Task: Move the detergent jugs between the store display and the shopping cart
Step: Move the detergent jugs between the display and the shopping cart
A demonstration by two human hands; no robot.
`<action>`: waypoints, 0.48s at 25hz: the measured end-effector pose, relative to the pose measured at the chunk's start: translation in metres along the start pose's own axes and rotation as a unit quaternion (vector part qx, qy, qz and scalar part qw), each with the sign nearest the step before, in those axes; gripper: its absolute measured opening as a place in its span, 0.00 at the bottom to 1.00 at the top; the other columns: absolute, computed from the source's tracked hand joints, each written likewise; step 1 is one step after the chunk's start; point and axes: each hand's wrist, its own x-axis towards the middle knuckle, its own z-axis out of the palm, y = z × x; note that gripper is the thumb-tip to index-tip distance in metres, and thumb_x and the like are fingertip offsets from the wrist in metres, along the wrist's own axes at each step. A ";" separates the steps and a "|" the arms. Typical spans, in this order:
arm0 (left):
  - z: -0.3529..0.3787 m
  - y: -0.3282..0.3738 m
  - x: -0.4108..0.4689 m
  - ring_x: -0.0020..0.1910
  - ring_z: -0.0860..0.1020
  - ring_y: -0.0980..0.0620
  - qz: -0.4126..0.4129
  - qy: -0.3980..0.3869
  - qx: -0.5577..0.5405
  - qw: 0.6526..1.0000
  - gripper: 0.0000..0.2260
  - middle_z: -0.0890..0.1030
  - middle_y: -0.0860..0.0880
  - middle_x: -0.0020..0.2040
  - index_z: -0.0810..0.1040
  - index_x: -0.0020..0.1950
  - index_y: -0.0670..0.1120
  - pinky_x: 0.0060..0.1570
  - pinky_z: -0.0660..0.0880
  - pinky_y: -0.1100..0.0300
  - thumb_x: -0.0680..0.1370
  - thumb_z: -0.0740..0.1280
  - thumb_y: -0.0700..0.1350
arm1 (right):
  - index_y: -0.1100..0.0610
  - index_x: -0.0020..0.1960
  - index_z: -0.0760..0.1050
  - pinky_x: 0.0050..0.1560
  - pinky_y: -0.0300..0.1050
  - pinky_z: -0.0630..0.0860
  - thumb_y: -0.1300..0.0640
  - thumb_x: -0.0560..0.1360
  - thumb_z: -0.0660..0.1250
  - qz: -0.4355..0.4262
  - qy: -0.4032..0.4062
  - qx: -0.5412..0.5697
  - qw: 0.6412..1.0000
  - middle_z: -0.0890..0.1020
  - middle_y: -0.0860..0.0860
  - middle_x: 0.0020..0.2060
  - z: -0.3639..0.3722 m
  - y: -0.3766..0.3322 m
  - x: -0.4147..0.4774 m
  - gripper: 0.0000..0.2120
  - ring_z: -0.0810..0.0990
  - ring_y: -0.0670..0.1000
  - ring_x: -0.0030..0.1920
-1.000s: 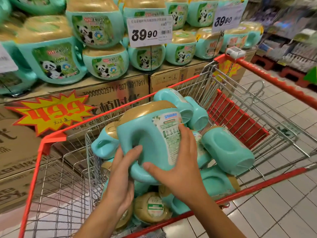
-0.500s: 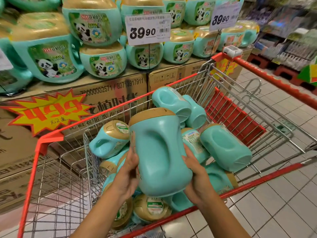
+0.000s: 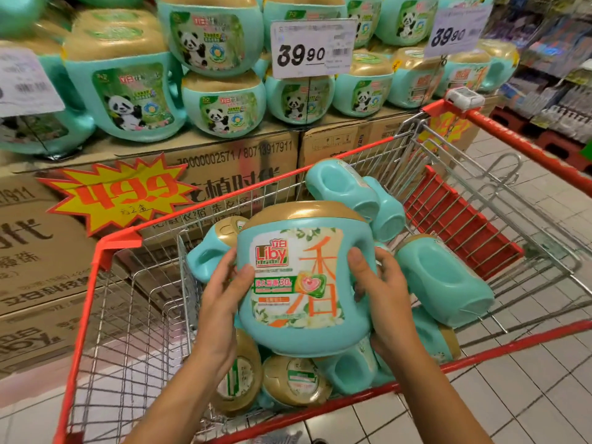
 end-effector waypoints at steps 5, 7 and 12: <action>-0.023 -0.003 -0.021 0.57 0.82 0.43 -0.005 -0.009 -0.006 1.000 0.27 0.82 0.45 0.61 0.68 0.72 0.56 0.46 0.81 0.50 0.74 0.69 0.52 | 0.52 0.56 0.76 0.53 0.58 0.79 0.36 0.63 0.70 0.029 -0.023 -0.037 0.999 0.84 0.50 0.48 0.033 0.033 -0.007 0.27 0.83 0.53 0.49; -0.041 0.005 -0.039 0.55 0.83 0.43 0.031 0.043 0.005 0.999 0.26 0.82 0.45 0.60 0.70 0.71 0.56 0.44 0.81 0.52 0.74 0.69 0.52 | 0.51 0.57 0.76 0.49 0.52 0.78 0.34 0.62 0.70 0.044 -0.065 -0.041 0.996 0.84 0.48 0.47 0.048 0.046 -0.017 0.30 0.83 0.48 0.47; -0.075 0.003 -0.100 0.53 0.83 0.41 0.093 0.235 -0.001 0.968 0.25 0.83 0.42 0.58 0.72 0.69 0.53 0.47 0.81 0.46 0.73 0.70 0.54 | 0.53 0.57 0.76 0.55 0.57 0.79 0.40 0.66 0.70 0.091 -0.239 -0.063 0.965 0.84 0.52 0.51 0.094 0.065 -0.039 0.24 0.83 0.56 0.53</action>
